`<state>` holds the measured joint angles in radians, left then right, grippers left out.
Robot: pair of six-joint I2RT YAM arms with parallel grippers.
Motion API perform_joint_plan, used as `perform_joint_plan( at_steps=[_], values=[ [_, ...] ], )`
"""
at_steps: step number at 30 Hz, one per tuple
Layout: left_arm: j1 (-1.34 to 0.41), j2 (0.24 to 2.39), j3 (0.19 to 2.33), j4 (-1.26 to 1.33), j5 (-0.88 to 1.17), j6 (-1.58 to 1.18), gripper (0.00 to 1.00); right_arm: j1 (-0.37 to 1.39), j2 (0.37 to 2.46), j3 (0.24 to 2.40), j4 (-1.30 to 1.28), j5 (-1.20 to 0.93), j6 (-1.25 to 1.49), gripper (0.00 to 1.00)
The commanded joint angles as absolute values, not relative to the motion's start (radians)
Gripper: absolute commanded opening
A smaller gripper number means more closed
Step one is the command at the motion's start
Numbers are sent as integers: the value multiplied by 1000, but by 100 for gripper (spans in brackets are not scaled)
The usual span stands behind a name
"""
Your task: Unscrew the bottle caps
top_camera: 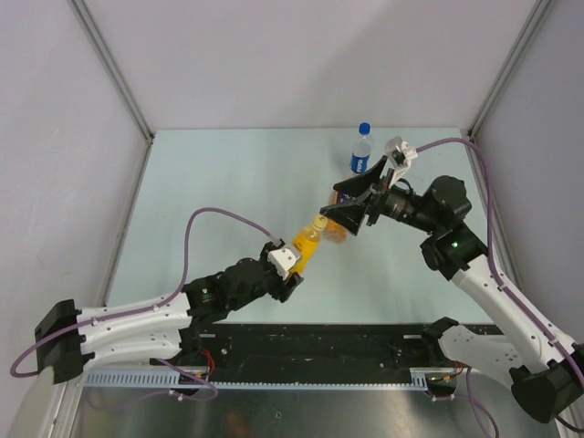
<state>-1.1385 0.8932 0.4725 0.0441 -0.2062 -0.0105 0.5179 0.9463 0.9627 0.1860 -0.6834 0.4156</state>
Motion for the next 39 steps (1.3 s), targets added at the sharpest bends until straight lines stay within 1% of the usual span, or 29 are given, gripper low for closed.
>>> perform_joint_plan(
  at_steps=[1,6,11,13,16,18,25,27,29,31,36,39],
  values=[
    [-1141,925,527,21,-444,-71,0,566,991,1025,87,-473,429,99],
    [-1144,990,567,-41,-589,-104,0,609,1062,1075,-7,-347,437,97],
    [-1160,1075,625,-116,-722,-135,0,622,1123,1107,-67,-289,454,90],
    [-1169,1101,641,-131,-756,-140,0,625,1146,1116,-83,-277,459,85],
    [-1176,1128,653,-139,-779,-141,0,626,1177,1123,-90,-296,463,75],
    [-1179,1132,656,-142,-783,-140,0,627,1199,1124,-89,-317,467,72],
    [-1187,1116,656,-152,-762,-137,0,639,1252,1123,-71,-367,489,68],
    [-1189,1115,657,-153,-760,-136,0,642,1259,1124,-67,-374,493,65],
    [-1191,1118,659,-156,-756,-133,0,643,1265,1123,-62,-383,500,58],
    [-1193,1119,660,-158,-754,-133,0,644,1267,1124,-56,-392,506,50],
    [-1193,1117,661,-164,-749,-134,0,644,1258,1123,-50,-403,510,21],
    [-1194,1112,660,-164,-742,-131,0,644,1247,1122,-51,-411,497,10]
  ],
)
